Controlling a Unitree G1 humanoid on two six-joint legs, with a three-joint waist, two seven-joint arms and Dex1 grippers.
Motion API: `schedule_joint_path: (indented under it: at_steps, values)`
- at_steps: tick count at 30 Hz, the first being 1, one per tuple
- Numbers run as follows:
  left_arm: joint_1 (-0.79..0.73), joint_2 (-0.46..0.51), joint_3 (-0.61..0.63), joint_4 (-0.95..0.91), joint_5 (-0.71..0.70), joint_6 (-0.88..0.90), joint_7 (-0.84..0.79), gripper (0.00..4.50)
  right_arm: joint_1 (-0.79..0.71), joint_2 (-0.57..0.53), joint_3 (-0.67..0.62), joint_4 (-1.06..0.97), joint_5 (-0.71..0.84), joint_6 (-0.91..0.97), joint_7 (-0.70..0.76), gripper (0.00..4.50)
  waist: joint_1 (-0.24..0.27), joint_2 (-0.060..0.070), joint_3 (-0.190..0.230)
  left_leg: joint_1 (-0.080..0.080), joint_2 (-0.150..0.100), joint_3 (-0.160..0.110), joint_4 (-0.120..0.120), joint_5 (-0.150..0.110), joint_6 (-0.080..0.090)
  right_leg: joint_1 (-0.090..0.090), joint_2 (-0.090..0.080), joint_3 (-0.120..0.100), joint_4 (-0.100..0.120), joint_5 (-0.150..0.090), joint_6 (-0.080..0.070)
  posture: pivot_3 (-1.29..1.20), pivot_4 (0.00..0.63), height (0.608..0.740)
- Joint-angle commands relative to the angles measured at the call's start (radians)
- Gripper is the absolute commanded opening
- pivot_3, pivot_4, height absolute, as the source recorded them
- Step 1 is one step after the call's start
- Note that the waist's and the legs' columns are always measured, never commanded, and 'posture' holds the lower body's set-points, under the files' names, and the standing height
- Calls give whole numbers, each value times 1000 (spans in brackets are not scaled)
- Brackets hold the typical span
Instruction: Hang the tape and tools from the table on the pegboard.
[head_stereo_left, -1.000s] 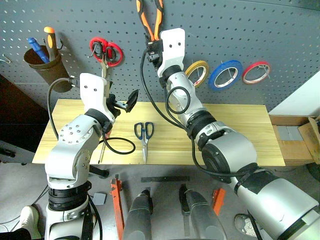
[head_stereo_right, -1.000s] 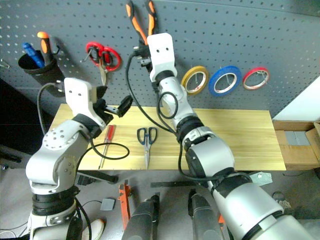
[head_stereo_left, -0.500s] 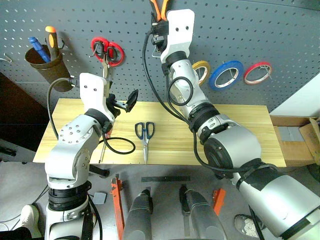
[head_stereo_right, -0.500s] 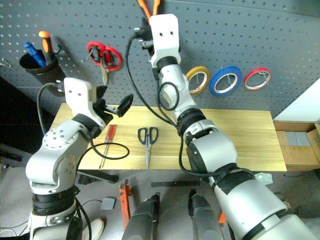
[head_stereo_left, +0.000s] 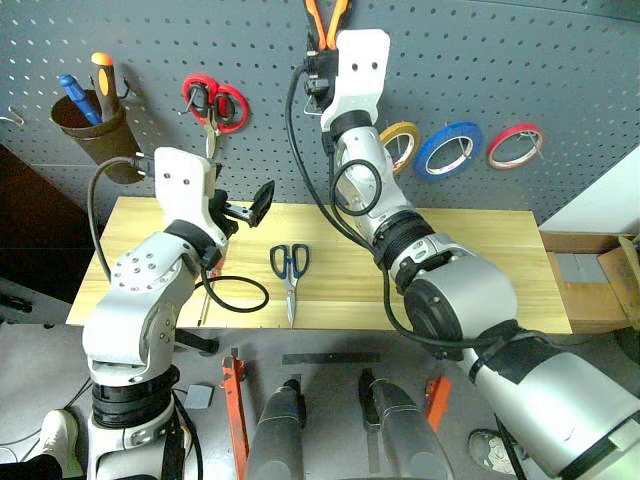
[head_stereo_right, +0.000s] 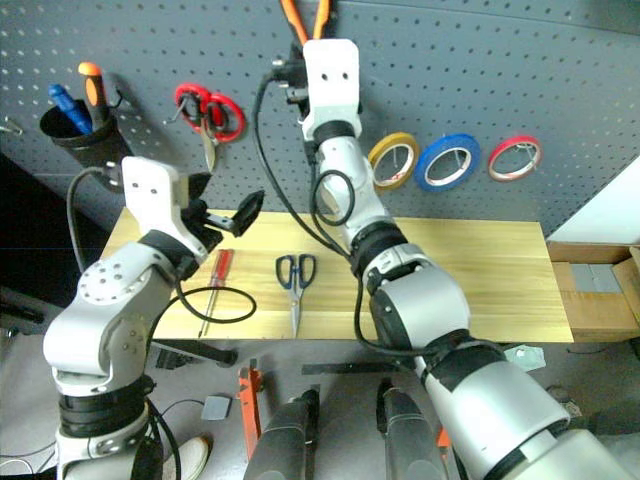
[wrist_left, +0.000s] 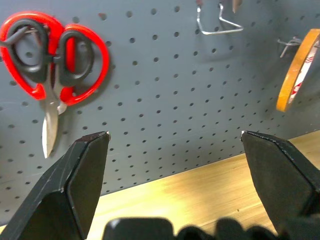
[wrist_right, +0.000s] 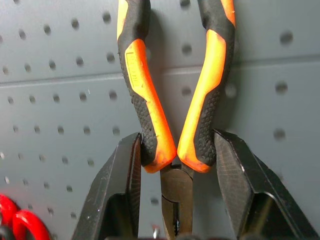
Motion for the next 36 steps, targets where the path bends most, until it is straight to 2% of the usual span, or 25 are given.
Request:
schedule_joint_path:
  at_steps: [1,14,24,26,27,32,33,36]
  values:
    - [13,18,31,-72,-10,12,6,4500,8,6,0,-12,-12,-20,-8,1728,2,0,0,0,0,0,0,0,0,0,0,0,0,0,0,128,322,740]
    - [14,17,28,-79,-13,20,10,4500,36,9,13,-15,-37,-13,1,1728,11,0,0,0,0,0,0,0,0,0,0,0,0,0,0,117,318,740]
    - [20,9,23,-65,-11,-2,7,4500,100,32,67,-38,-76,11,66,1728,13,0,0,0,0,0,0,0,0,0,0,0,0,0,0,90,313,740]
    - [20,6,21,-61,-10,-6,7,4500,108,30,72,-39,-80,19,69,2451,12,0,0,0,0,1,0,0,0,0,0,0,0,0,0,88,312,740]
    - [19,5,21,-59,-9,-8,7,4500,110,27,72,-40,-81,23,69,2586,12,0,0,0,0,1,0,0,0,0,0,0,0,0,0,87,310,740]
    - [10,5,20,-48,-8,-15,3,4500,120,11,79,-45,-89,36,75,4315,13,0,0,0,0,0,0,0,0,0,0,0,0,0,-1,82,303,740]
    - [10,5,20,-46,-7,-17,2,4500,122,8,79,-47,-89,37,74,4471,13,0,0,0,0,0,1,0,0,0,0,0,0,0,-1,80,302,740]
    - [10,5,19,-41,-5,-24,-1,4500,129,3,79,-53,-90,41,64,4471,13,0,0,0,0,0,1,0,0,0,0,0,1,0,-1,77,300,740]
